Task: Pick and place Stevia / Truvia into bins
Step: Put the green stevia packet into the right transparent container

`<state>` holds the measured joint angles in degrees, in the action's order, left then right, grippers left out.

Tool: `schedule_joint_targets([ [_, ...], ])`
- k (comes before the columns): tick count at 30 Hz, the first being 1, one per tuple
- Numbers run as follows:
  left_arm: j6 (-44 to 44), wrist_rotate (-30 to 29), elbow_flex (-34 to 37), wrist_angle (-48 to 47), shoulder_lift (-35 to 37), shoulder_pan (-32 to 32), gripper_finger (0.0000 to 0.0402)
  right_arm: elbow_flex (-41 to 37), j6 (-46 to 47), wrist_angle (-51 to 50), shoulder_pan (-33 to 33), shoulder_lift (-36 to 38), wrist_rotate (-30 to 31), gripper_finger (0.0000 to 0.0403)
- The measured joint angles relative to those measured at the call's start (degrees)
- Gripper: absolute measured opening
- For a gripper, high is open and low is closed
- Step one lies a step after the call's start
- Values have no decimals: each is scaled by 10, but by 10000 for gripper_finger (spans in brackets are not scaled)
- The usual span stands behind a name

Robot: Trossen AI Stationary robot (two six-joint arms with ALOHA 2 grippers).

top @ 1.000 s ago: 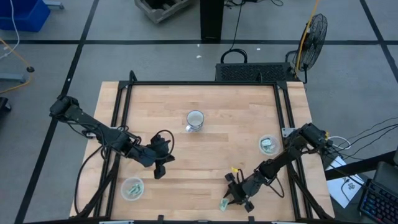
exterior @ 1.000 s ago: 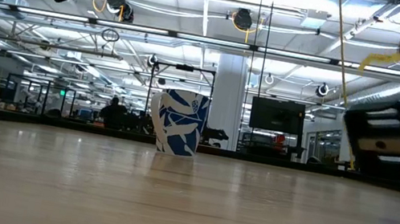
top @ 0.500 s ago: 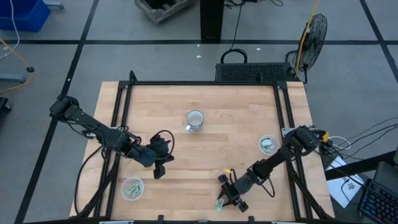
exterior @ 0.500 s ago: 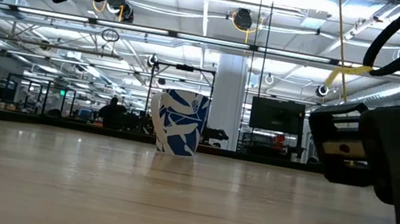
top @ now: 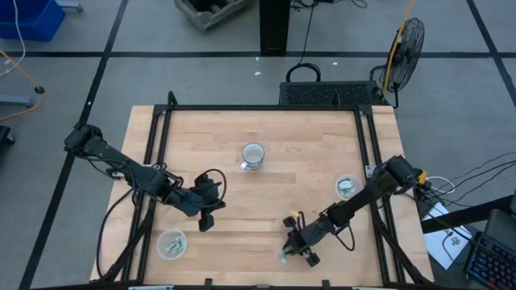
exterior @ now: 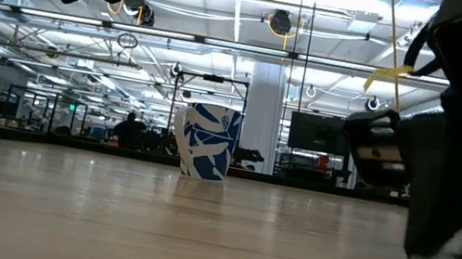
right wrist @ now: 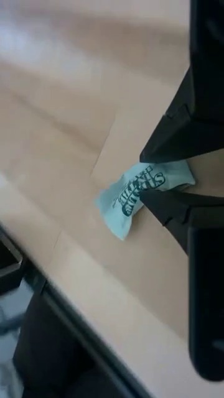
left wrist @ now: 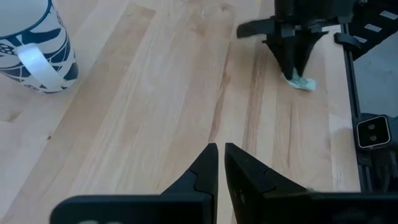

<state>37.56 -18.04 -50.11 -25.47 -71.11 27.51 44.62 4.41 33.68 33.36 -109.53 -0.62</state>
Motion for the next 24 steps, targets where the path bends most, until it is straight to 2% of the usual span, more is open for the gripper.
schedule_joint_targets([
  [4, 0, 0, 0, 0, 0, 0, 31, -1, 9, -84, -1, 58, 46, 73],
  [8, 0, 0, 0, 0, 0, 0, 31, -1, 37, -231, 6, 145, 101, 73],
  [12, -1, 0, 0, 0, 0, 0, 31, -1, 97, -317, 15, 240, 115, 73],
  [14, -1, 0, 0, 0, 0, 0, 31, -6, 89, -291, 19, 261, 115, 74],
  [17, -3, 0, 0, 0, 0, 0, 31, -27, 22, -188, 20, 253, 110, 85],
  [24, 0, 0, 0, 0, 0, 0, 31, -41, -7, -19, 11, 138, 72, 157],
])
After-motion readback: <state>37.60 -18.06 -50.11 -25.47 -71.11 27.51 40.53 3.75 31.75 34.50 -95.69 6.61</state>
